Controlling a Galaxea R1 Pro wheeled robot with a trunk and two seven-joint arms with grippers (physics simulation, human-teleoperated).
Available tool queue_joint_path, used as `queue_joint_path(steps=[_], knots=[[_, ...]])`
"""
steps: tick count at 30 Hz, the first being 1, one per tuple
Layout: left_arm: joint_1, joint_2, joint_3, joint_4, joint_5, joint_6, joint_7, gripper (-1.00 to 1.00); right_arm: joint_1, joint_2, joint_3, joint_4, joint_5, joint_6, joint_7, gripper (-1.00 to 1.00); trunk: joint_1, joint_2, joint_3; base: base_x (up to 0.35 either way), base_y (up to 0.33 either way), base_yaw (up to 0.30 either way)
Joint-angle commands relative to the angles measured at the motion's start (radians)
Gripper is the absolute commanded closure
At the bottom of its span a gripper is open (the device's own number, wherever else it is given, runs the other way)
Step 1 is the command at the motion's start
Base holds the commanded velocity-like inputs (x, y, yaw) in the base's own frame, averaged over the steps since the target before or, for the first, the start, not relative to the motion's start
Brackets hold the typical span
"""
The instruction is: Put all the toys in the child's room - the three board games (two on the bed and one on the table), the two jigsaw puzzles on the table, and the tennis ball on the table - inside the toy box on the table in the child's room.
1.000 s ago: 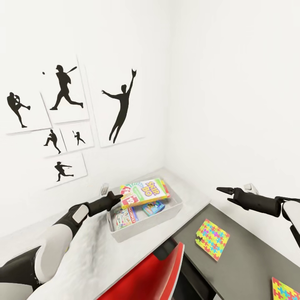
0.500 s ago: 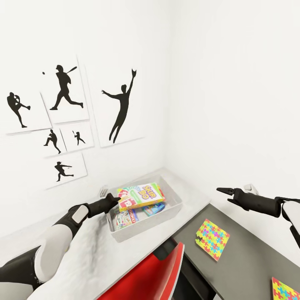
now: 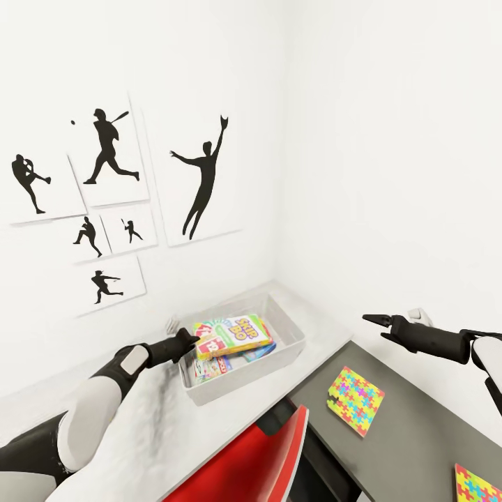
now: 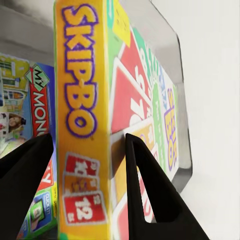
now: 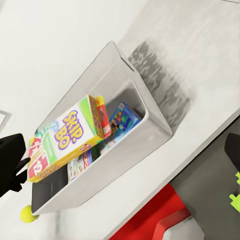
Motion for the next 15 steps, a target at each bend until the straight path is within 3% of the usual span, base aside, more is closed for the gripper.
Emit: queue_joint_path(steps=[1,15], knots=[[-0.001,0.000,0.008,0.008,0.006,0.007,0.002,1.00,-0.001,0.000,-0.001,0.000,0.010,0.004,0.010,-1.00,0.001,-0.002,-0.002,0.000,0.000,0.000],[-0.001,0.000,0.008,0.024,0.006,0.007,0.007,1.00,-0.001,0.002,-0.002,0.000,0.009,0.004,0.010,-1.00,0.001,-0.002,-0.002,0.000,0.000,0.000]])
